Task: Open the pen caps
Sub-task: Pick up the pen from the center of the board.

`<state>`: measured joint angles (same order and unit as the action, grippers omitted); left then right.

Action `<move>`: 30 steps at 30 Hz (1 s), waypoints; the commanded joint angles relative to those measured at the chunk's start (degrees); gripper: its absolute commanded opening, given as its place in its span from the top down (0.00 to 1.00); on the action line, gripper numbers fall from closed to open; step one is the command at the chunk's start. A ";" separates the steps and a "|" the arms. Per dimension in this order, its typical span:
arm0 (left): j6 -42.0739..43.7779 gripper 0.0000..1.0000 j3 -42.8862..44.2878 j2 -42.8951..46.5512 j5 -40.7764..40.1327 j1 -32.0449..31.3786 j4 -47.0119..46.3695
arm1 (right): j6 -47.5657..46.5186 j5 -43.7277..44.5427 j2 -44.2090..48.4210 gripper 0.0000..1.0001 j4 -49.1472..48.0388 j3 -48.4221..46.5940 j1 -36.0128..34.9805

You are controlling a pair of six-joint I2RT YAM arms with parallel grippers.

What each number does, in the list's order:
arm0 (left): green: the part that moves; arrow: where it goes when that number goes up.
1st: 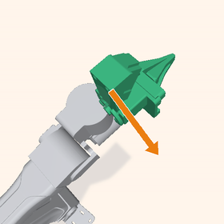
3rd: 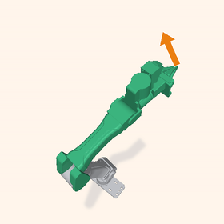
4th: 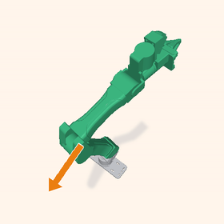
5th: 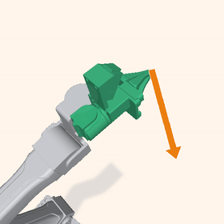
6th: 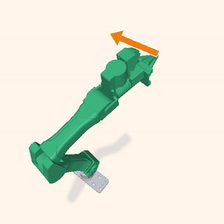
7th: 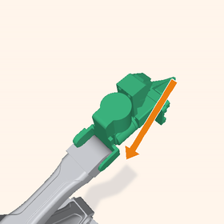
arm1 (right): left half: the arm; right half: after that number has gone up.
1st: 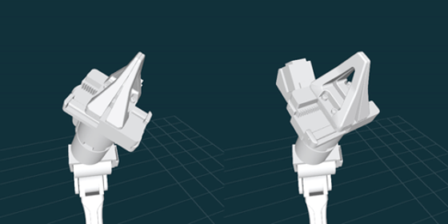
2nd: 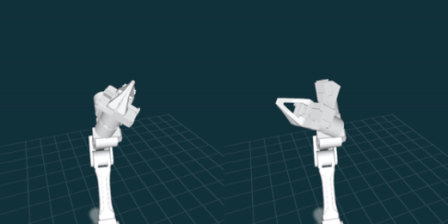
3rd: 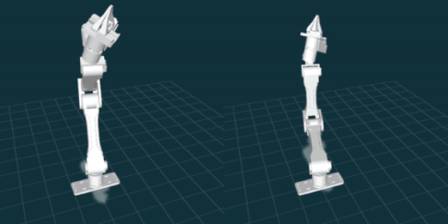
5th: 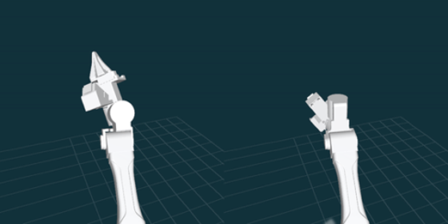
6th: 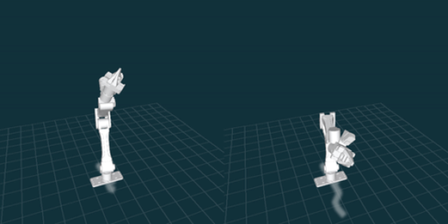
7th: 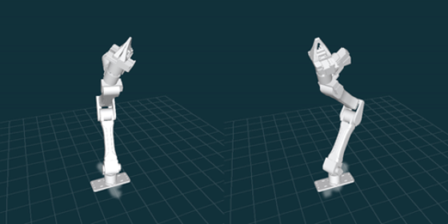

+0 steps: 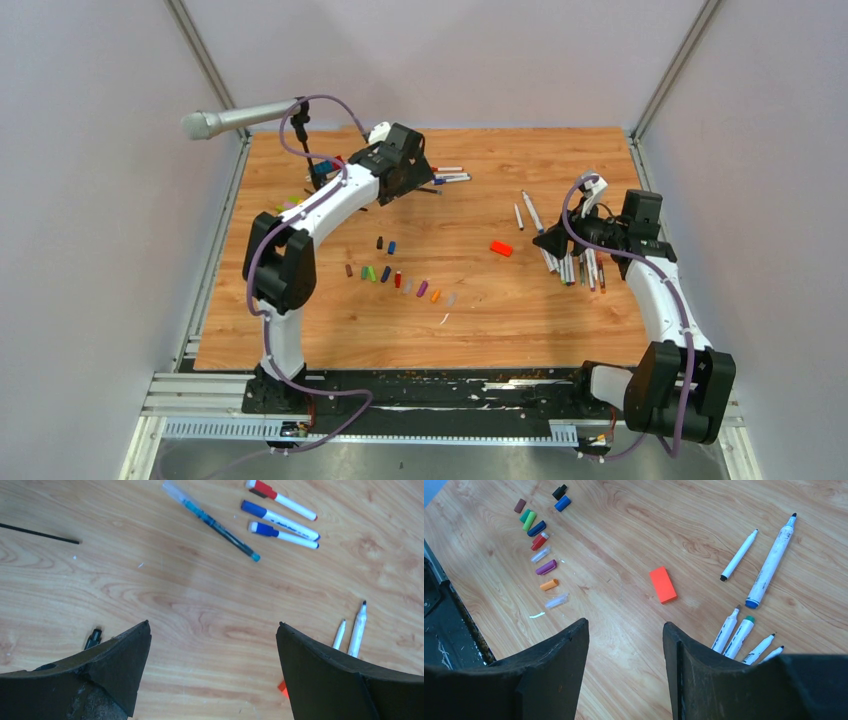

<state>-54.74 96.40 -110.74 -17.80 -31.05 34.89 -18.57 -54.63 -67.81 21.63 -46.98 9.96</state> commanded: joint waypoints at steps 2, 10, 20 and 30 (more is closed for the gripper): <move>-5.05 0.03 10.18 -7.00 -4.63 0.70 5.97 | -1.37 -2.17 -0.08 0.43 -0.03 -2.44 0.57; -11.76 0.15 20.89 -16.13 -6.22 1.60 10.39 | -2.08 -1.85 -0.39 0.43 1.54 -3.40 0.59; -10.20 0.19 6.62 -9.87 -6.93 1.52 -0.71 | -2.26 -1.62 -0.14 0.43 1.93 -3.55 0.54; -7.02 0.19 -0.71 -5.37 -6.45 1.52 -5.14 | -2.23 -1.44 -0.30 0.43 1.75 -3.46 0.59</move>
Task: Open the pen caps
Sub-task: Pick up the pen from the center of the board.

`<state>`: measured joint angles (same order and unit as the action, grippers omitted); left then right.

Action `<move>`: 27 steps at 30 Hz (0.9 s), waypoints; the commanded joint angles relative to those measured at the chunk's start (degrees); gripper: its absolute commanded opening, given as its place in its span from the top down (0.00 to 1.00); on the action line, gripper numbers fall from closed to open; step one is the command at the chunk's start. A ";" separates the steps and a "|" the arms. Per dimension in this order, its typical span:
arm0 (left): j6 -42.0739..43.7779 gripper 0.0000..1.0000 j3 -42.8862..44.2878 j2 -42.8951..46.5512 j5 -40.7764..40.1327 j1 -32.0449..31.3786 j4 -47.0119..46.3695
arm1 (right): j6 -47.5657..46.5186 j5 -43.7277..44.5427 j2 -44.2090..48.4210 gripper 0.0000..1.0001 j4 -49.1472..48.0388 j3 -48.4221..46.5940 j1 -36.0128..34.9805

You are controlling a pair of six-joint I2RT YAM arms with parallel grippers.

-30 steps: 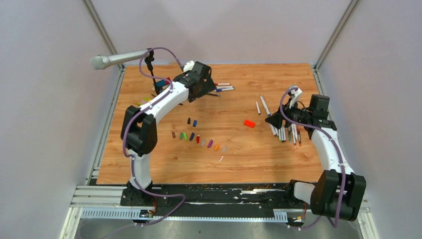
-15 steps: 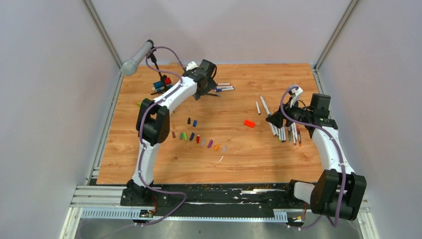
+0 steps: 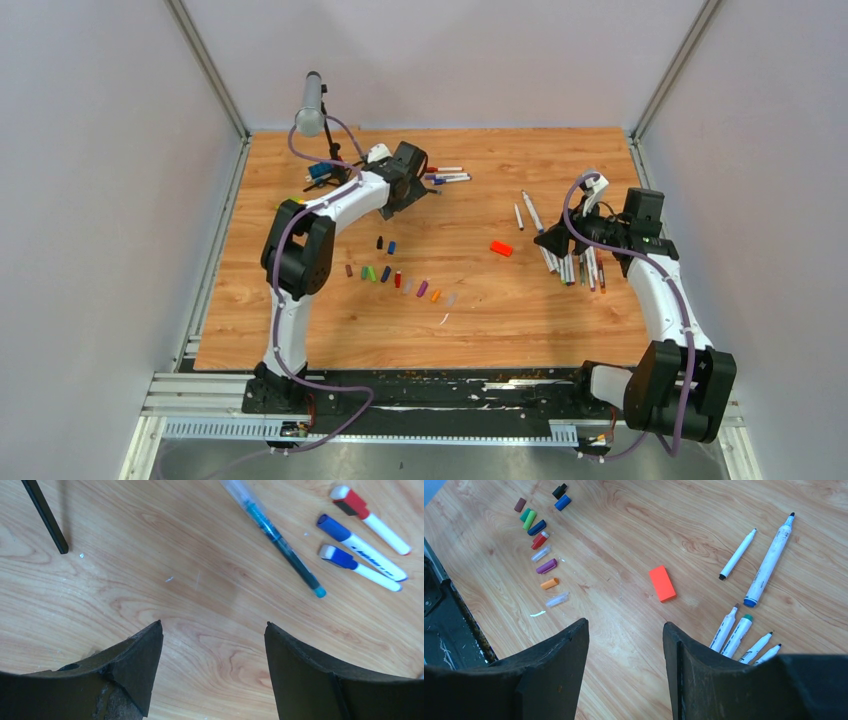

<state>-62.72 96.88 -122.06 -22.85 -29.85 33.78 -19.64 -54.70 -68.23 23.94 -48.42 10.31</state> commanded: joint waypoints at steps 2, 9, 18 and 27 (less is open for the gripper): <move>0.97 0.19 -2.33 6.57 -1.00 0.31 -4.54 | -1.13 -1.38 0.14 0.43 -0.57 -1.94 0.24; 3.88 0.25 -8.64 10.24 4.52 -0.12 -11.18 | -1.19 -1.44 0.15 0.43 -0.61 -1.93 0.25; -7.11 0.37 3.67 2.22 0.49 -4.45 2.22 | -1.10 -1.60 0.37 0.43 -0.65 -1.90 0.29; -14.68 0.48 20.94 -8.56 -1.66 -4.15 11.39 | -0.99 -1.75 0.73 0.43 -0.61 -1.99 0.31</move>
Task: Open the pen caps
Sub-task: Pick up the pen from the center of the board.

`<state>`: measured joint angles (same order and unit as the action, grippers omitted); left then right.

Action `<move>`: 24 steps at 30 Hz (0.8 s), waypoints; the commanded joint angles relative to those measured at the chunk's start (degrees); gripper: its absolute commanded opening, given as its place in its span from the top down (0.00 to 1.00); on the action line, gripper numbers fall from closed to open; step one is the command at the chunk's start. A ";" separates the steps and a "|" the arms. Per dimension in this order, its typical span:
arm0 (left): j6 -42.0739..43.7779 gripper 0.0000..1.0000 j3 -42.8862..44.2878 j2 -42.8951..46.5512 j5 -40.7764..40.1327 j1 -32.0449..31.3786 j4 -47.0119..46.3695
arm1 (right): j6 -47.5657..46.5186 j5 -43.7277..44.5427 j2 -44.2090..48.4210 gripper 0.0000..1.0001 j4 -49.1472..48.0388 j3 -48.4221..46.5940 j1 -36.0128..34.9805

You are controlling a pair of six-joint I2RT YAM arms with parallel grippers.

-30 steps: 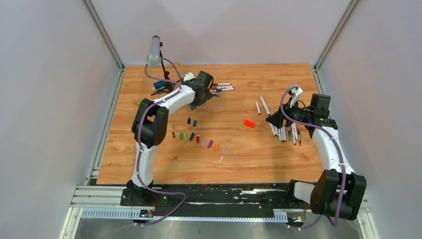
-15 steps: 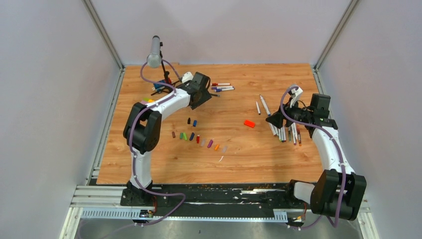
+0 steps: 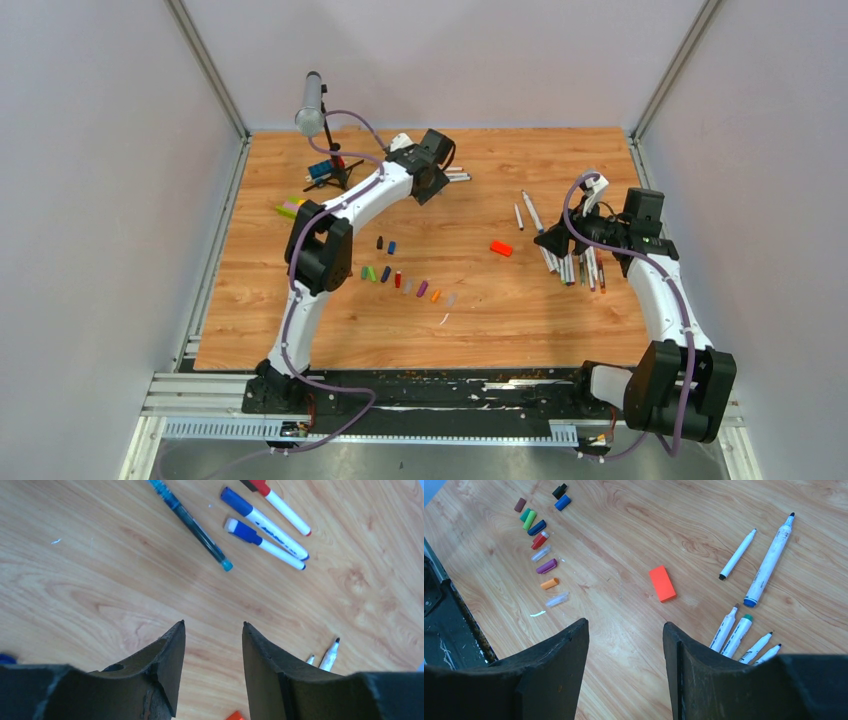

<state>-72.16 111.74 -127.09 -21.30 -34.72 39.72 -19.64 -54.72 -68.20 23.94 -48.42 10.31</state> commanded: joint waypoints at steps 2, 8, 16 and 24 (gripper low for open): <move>-6.66 0.50 8.30 -5.05 -3.29 1.09 5.99 | -1.02 -1.81 0.79 0.43 -0.68 -1.87 0.32; -8.73 0.57 7.37 -7.06 -2.57 2.89 2.78 | -0.90 -1.85 0.82 0.44 -0.85 -1.85 0.33; -6.46 0.64 5.21 -7.39 -0.54 5.41 -3.98 | -0.79 -1.51 0.76 0.44 -0.92 -1.78 0.33; 1.33 0.91 -6.20 -3.76 6.67 7.11 -25.72 | -0.88 -1.31 0.57 0.44 -0.95 -1.76 0.33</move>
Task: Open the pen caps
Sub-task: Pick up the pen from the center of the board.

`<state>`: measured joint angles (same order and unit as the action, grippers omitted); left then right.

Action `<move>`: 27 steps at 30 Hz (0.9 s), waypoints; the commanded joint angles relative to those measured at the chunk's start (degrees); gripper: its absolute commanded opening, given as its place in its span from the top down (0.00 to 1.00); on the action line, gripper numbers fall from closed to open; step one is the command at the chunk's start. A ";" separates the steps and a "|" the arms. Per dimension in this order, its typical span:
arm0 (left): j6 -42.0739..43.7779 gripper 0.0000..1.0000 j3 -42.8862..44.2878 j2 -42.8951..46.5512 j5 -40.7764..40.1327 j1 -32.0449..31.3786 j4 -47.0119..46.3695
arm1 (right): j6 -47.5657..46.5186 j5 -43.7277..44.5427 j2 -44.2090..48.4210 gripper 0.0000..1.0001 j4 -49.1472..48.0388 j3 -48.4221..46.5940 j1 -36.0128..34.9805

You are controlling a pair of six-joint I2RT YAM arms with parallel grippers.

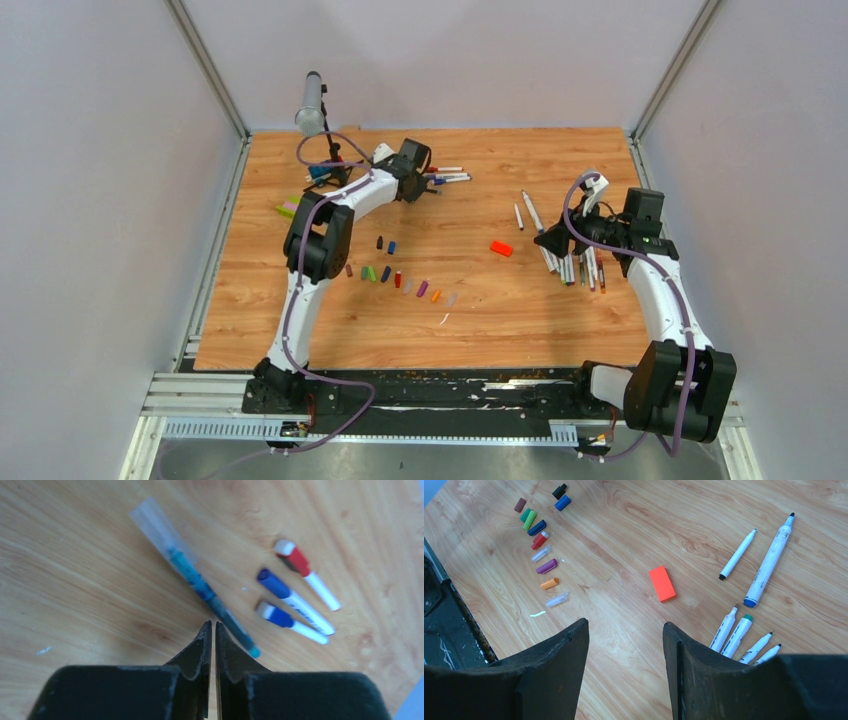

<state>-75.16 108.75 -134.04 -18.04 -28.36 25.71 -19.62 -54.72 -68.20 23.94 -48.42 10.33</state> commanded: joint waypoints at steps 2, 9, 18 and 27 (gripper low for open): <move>4.24 0.95 -3.06 2.94 3.56 1.23 -11.86 | -0.95 -1.34 0.58 0.44 -1.00 -1.65 0.26; 4.02 0.98 -7.41 4.93 4.79 1.64 -18.04 | -1.04 -1.14 0.40 0.44 -0.92 -1.69 0.26; 8.74 0.96 -19.46 11.79 7.26 1.81 -33.97 | -1.21 -1.06 0.12 0.44 -0.93 -1.63 0.26; 12.71 0.93 -35.29 19.91 19.32 1.82 -53.43 | -5.66 -3.43 -1.32 0.44 0.36 -1.09 0.03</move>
<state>-64.86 80.49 -121.32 -4.43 -26.83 -15.79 -20.95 -54.78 -68.36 23.97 -48.42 10.31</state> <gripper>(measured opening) 0.063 0.564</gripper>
